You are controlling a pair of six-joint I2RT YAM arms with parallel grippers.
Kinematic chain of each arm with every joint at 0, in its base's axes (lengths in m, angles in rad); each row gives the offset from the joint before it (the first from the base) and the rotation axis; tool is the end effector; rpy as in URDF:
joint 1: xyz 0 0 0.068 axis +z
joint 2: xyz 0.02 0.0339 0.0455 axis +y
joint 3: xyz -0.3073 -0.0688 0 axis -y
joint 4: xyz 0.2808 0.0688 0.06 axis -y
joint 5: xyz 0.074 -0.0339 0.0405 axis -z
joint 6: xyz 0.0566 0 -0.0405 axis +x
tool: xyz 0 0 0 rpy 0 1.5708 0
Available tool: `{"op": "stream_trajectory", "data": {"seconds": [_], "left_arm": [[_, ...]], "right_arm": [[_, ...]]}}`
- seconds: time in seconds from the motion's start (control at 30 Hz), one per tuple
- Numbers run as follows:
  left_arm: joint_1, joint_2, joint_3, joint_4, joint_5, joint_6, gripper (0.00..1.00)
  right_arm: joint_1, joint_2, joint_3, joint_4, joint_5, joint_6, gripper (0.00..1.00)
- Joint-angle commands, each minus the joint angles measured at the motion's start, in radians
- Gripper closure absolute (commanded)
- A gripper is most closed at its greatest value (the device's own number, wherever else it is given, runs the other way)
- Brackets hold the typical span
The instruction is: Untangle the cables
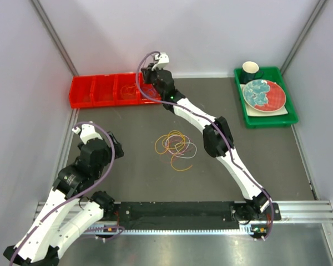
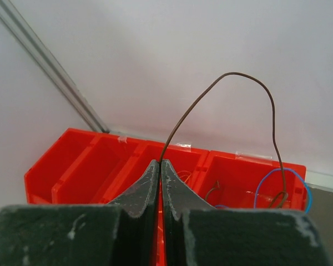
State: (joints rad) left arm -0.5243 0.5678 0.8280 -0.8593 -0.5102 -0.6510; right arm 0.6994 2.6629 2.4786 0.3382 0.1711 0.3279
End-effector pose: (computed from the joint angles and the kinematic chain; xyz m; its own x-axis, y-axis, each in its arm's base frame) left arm 0.1166 -0.0355 0.3394 -0.4415 -0.3556 -0.8238 -0.2260 0.9326 -0.2814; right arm 0.5480 0.4484 0.2825 -0.0518 0.3712 -0.9271 -0.5164 0.7846 0.3430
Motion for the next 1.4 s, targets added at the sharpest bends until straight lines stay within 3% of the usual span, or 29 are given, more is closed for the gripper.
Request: {"op": "stream_trajectory", "data": {"seconds": [0.0,0.3,0.33,0.37,0.53,0.67,0.87,0.97,1.2,1.37], "left_arm": [[0.007,0.006,-0.007,0.049,0.009,0.017,0.18],[0.006,0.003,-0.009,0.049,0.009,0.017,0.18],[0.006,0.003,-0.007,0.051,0.009,0.017,0.18],[0.007,0.004,-0.007,0.051,0.009,0.017,0.18],[0.007,0.001,-0.009,0.049,0.009,0.016,0.18],[0.006,0.003,-0.009,0.049,0.009,0.016,0.17],[0.007,0.018,-0.01,0.051,0.012,0.016,0.17],[0.006,0.036,-0.009,0.054,0.021,0.025,0.16],[0.006,0.138,-0.013,0.181,0.131,0.05,0.24],[0.006,0.334,0.006,0.321,0.182,0.031,0.32]], "right_arm": [[0.0,0.032,0.026,-0.008,-0.051,0.043,1.0],[-0.014,0.058,0.013,-0.024,-0.058,0.086,0.99],[-0.015,0.057,0.011,-0.027,-0.055,0.095,0.94],[-0.017,0.049,0.008,-0.027,-0.051,0.1,0.81],[-0.029,-0.004,-0.012,-0.019,-0.028,0.106,0.48],[-0.038,-0.07,-0.014,-0.028,-0.036,0.111,0.33],[-0.041,-0.248,-0.105,-0.106,0.01,0.083,0.24],[-0.046,-0.412,-0.274,-0.148,0.028,0.095,0.23],[-0.049,-0.872,-0.906,-0.251,0.042,0.167,0.24],[-0.047,-1.116,-1.292,-0.271,0.057,0.218,0.29]]}}
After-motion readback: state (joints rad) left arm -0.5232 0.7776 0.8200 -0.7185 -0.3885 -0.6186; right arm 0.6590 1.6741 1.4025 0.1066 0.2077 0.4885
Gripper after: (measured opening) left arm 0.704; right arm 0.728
